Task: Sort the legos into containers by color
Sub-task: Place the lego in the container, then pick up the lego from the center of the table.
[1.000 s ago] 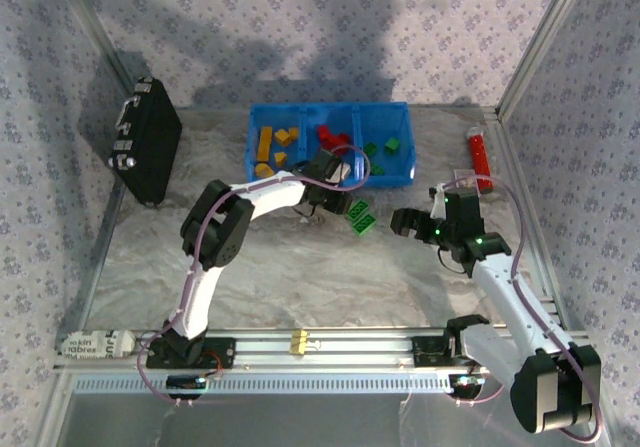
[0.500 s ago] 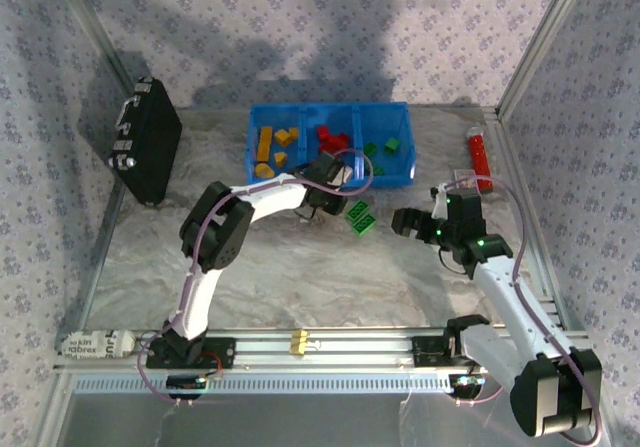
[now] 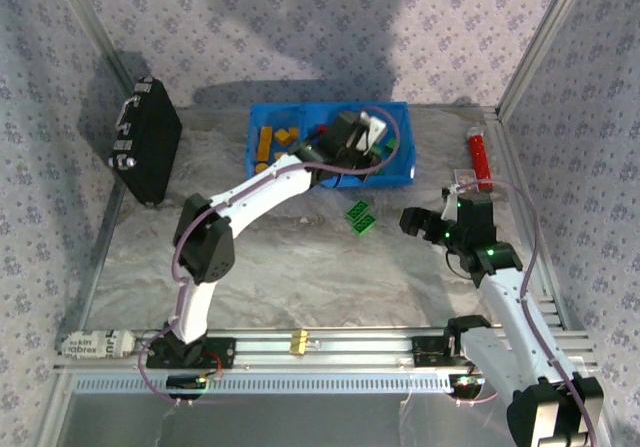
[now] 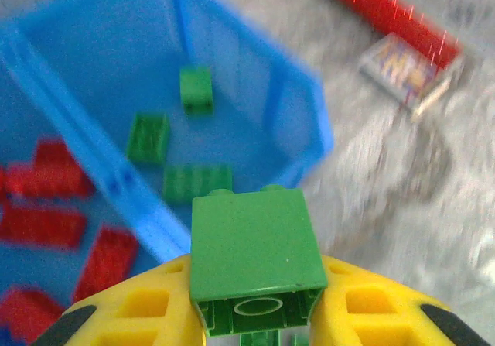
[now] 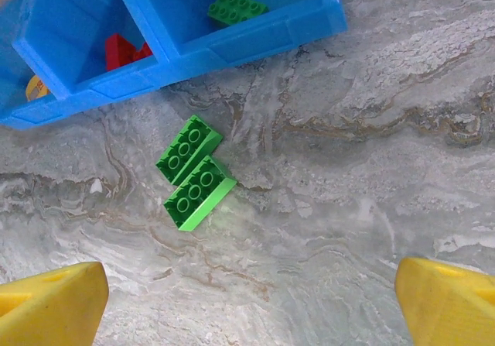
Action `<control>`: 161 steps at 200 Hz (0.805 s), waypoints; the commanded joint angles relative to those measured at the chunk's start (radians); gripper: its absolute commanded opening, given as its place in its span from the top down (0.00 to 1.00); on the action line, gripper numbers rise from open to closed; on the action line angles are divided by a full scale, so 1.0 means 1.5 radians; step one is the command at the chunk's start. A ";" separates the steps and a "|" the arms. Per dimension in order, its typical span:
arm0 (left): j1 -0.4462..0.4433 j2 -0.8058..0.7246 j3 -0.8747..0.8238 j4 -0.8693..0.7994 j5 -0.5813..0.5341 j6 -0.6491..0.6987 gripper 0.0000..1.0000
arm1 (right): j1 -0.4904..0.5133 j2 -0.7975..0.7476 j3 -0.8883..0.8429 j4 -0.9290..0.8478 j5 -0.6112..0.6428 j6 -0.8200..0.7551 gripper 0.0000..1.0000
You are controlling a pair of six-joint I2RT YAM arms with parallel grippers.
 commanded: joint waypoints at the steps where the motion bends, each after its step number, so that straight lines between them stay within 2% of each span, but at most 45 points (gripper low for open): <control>1: 0.007 0.145 0.227 -0.159 0.002 0.026 0.69 | -0.005 -0.014 0.002 -0.016 -0.006 0.013 0.03; 8: 0.014 0.221 0.365 -0.250 -0.008 0.019 0.65 | -0.006 -0.017 0.004 -0.022 -0.007 0.012 0.03; 14: 0.022 0.297 0.496 -0.337 -0.008 0.008 0.52 | -0.007 -0.020 0.007 -0.027 -0.008 0.010 0.03; 20: 0.029 0.378 0.674 -0.425 0.008 0.000 0.38 | -0.007 -0.025 0.010 -0.034 -0.007 0.008 0.03; 23: 0.034 0.419 0.762 -0.465 0.019 -0.004 0.33 | -0.008 -0.028 0.013 -0.037 -0.007 0.007 0.03; 25: 0.036 0.422 0.783 -0.478 0.026 -0.007 0.31 | -0.008 -0.029 0.013 -0.041 -0.007 0.005 0.03; 34: 0.043 0.367 0.672 -0.448 0.050 -0.020 0.26 | -0.009 -0.041 0.017 -0.053 -0.007 -0.002 0.03; 48: 0.027 0.324 0.588 -0.433 0.016 0.006 0.24 | -0.013 -0.058 0.016 -0.067 0.000 -0.011 0.03; 62: 0.002 0.320 0.606 -0.466 -0.023 0.051 0.23 | -0.020 -0.067 0.008 -0.069 -0.002 -0.013 0.02; 80: -0.015 0.355 0.706 -0.544 -0.055 0.074 0.23 | -0.025 -0.065 0.000 -0.059 -0.013 -0.007 0.02; 120: -0.020 0.315 0.672 -0.583 -0.055 0.091 0.24 | -0.027 -0.063 0.005 -0.068 -0.018 -0.015 0.01; 150: -0.032 0.270 0.602 -0.634 -0.034 0.136 0.24 | -0.028 -0.058 0.011 -0.090 -0.005 -0.027 0.01; 161: -0.035 0.246 0.563 -0.652 -0.041 0.144 0.28 | -0.027 -0.054 0.008 -0.087 -0.005 -0.027 0.01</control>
